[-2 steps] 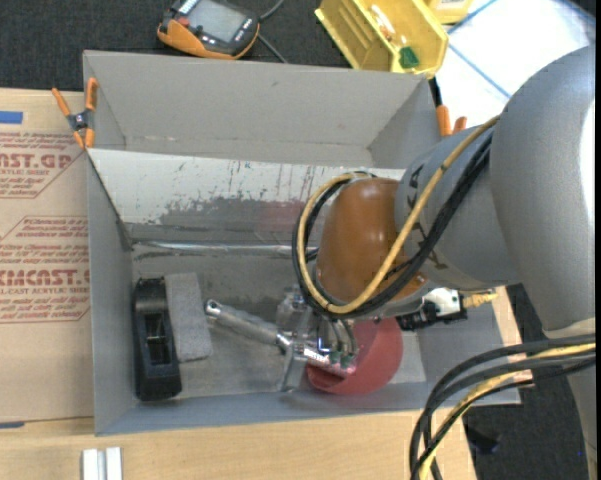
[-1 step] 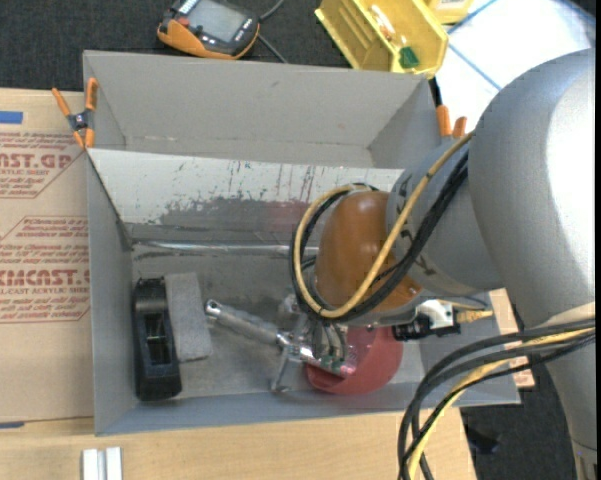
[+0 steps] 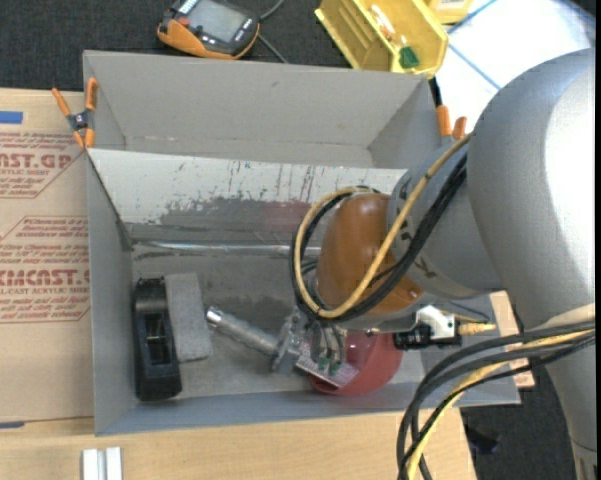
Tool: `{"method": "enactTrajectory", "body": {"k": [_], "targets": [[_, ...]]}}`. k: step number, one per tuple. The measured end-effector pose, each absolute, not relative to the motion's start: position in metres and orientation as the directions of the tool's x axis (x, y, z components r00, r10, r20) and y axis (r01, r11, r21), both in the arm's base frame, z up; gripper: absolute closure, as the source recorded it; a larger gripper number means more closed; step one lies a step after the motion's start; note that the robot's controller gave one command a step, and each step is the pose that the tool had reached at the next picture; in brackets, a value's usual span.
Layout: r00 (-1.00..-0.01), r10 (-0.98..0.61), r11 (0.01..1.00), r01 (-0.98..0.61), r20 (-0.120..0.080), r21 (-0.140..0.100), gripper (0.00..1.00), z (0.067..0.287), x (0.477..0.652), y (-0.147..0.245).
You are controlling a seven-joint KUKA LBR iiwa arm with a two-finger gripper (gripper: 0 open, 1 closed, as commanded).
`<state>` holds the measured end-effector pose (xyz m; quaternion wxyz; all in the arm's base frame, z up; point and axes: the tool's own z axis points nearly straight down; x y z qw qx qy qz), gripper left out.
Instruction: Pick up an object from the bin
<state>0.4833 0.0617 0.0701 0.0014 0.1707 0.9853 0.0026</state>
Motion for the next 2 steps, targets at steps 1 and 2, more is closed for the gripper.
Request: {"method": "enactTrajectory", "body": {"k": [1,2], "targets": [[-0.942,0.336,0.942,0.336,-0.002,0.005,1.0,0.07,0.483,0.062],[-0.942,0.336,0.942,0.336,0.012,-0.001,1.0,0.094,0.479,0.061]]}}
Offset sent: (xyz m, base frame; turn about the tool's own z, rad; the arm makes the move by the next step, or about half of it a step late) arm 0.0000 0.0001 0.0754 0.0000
